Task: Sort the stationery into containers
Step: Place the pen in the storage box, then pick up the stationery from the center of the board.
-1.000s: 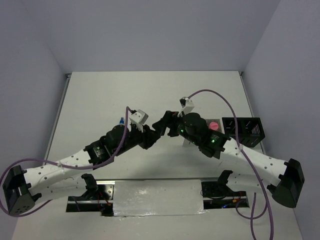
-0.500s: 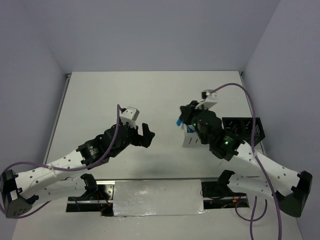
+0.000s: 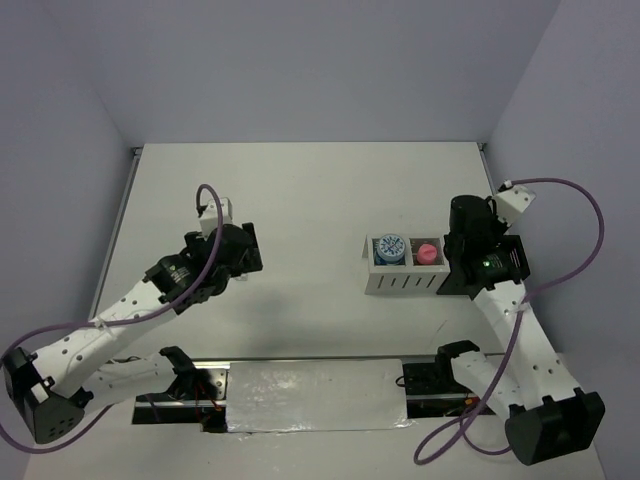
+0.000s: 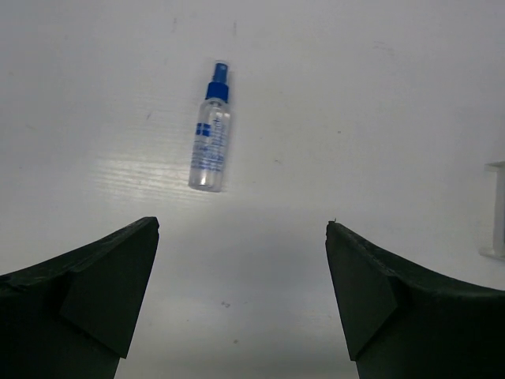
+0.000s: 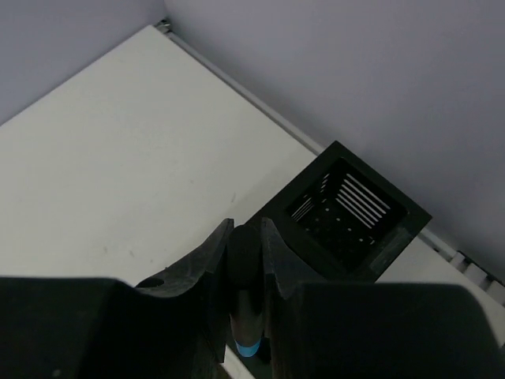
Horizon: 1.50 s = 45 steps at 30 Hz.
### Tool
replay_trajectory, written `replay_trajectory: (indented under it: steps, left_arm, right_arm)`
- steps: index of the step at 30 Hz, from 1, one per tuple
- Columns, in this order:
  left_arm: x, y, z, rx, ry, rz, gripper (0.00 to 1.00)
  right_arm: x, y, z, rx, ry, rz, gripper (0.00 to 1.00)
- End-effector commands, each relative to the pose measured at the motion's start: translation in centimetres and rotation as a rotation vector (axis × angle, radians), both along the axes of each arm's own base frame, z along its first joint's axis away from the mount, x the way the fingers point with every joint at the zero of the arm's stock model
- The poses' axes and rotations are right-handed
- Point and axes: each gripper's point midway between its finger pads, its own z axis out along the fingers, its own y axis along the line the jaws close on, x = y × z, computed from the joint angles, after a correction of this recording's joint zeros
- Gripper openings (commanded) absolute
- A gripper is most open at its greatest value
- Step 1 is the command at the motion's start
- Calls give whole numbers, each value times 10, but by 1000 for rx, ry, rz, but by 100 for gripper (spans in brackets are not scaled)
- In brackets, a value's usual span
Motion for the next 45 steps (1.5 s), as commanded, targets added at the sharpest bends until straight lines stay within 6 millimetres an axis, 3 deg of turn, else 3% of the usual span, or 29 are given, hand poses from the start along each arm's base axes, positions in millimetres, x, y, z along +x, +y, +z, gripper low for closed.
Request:
replay_trajectory:
  steps: [1,4,6,11,13,15,21,27,29,35,41,45]
  left_arm:
    - [1,17,-11,16,67,59,99]
    - [8,31,-15,13,103,106,99]
    - [10,31,-14,7,105,91,99]
    - [16,30,-12,-7,92,81,99]
    - [17,29,-14,-13,95,74,99]
    - [17,26,-19,-10,104,59,99]
    - [19,14,-36,-25,134,11,99]
    - [21,9,-58,-15,185,8,99]
    - [19,10,-64,-5,199,11,99]
    - [24,5,-86,28,248,-12,99]
    - [46,17,-126,72,349,40,98]
    - [65,26,-140,103,391,71,94]
  right_arm:
    - [2,-21,-6,12,9,-95,0]
    - [10,-21,-23,46,25,-94,2]
    - [10,-21,-36,55,36,-103,5]
    - [18,-16,-56,64,41,-65,27]
    - [20,-14,-59,67,48,-54,72]
    - [18,-14,-57,84,44,-64,99]
    - [14,-9,-30,82,-18,-9,100]
    - [15,0,-24,117,-32,52,100]
    - [21,18,-26,160,-39,156,100]
    - [24,69,4,199,-113,481,100]
    - [15,96,18,209,-131,617,100]
    - [5,105,25,207,-140,660,100]
